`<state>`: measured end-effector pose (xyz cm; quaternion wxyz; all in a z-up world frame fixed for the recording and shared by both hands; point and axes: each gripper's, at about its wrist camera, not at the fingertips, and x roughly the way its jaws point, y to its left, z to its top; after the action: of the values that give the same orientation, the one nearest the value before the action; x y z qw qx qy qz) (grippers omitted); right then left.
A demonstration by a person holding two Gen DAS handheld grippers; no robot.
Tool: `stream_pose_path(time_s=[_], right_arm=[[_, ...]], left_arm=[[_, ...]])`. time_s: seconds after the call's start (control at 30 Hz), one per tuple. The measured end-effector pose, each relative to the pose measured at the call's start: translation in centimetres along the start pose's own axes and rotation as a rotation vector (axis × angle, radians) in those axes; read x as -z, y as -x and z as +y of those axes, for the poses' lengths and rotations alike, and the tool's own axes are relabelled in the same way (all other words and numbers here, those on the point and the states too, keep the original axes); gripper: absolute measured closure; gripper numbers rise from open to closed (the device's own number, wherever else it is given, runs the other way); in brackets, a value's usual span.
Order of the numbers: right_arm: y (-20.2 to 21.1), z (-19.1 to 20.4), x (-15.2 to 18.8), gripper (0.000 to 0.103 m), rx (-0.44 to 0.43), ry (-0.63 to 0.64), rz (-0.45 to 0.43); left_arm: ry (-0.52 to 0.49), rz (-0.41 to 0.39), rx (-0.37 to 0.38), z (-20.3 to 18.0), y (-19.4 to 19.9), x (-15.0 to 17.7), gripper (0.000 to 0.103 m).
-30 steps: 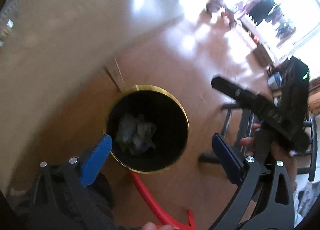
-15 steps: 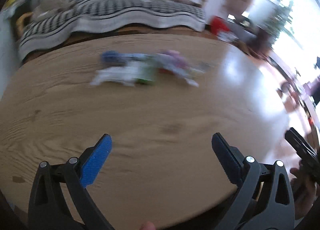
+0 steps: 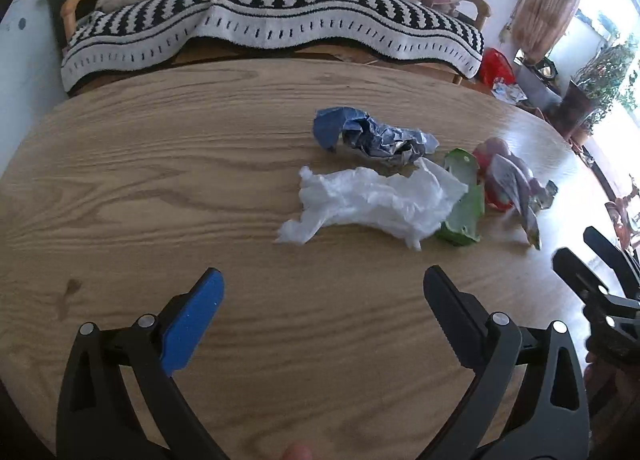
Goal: Collect trash
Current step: 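Grasp the white tissue with the left tool while the right tool grasps the white paper strip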
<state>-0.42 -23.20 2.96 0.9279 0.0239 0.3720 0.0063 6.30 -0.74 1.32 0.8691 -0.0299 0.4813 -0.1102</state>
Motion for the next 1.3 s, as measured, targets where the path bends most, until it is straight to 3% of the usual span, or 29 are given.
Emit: stream_pose_path(time_s=[0.13, 0.23, 0.5, 0.53, 0.6, 0.67, 0.77, 0.83, 0.9, 0.93, 0.97, 1.03, 1.3], right_arm=[[-2.3, -0.1, -0.4, 0.007, 0.005, -0.020, 0.017], [-2.4, -0.3, -1.1, 0.007, -0.020, -0.040, -0.026], [-4.9, 0.2, -2.0, 0.009, -0.041, -0.019, 0.052], [-5.2, 0.2, -1.9, 0.015, -0.042, -0.022, 0.068], [-5.6, 0.2, -1.8, 0.048, -0.067, -0.037, 0.092], [-5.8, -0.1, -1.4, 0.066, -0.106, -0.073, 0.114], [-5.5, 0.0, -1.1, 0.082, -0.138, -0.081, 0.109], [-5.2, 0.1, -0.8, 0.084, -0.167, -0.095, 0.107], [-5.0, 0.0, -0.6, 0.087, -0.181, -0.100, 0.108], [-4.9, 0.1, -0.5, 0.087, -0.183, -0.101, 0.105], [-4.7, 0.1, -0.5, 0.087, -0.182, -0.103, 0.098], [-4.3, 0.0, -0.4, 0.087, -0.179, -0.105, 0.084], [-3.6, -0.7, 0.0, 0.087, -0.183, -0.127, 0.058]], left_arm=[[-0.016, 0.004, 0.059, -1.2, -1.1, -0.8, 0.006], [-0.006, -0.023, 0.089, -1.6, -1.2, -1.8, 0.006], [0.037, -0.025, 0.082, -1.0, -3.0, -3.0, 0.006], [0.034, -0.021, 0.076, -1.0, -3.2, -3.2, 0.006], [0.036, -0.020, 0.077, -0.8, -3.5, -3.3, 0.006], [0.037, -0.025, 0.098, -0.7, -3.6, -3.4, 0.006], [0.016, -0.036, 0.117, -0.6, -3.5, -3.3, 0.009], [-0.006, -0.046, 0.114, -0.7, -3.3, -3.2, 0.039], [0.021, -0.039, 0.158, -0.3, -3.3, -3.1, 0.049], [0.012, -0.024, 0.184, -0.4, -3.3, -3.0, 0.064], [0.011, -0.013, 0.209, -0.5, -3.4, -2.9, 0.068], [0.037, -0.025, 0.210, -0.5, -3.2, -2.8, 0.085], [-0.019, -0.051, 0.159, -1.7, -1.9, -2.8, 0.090]])
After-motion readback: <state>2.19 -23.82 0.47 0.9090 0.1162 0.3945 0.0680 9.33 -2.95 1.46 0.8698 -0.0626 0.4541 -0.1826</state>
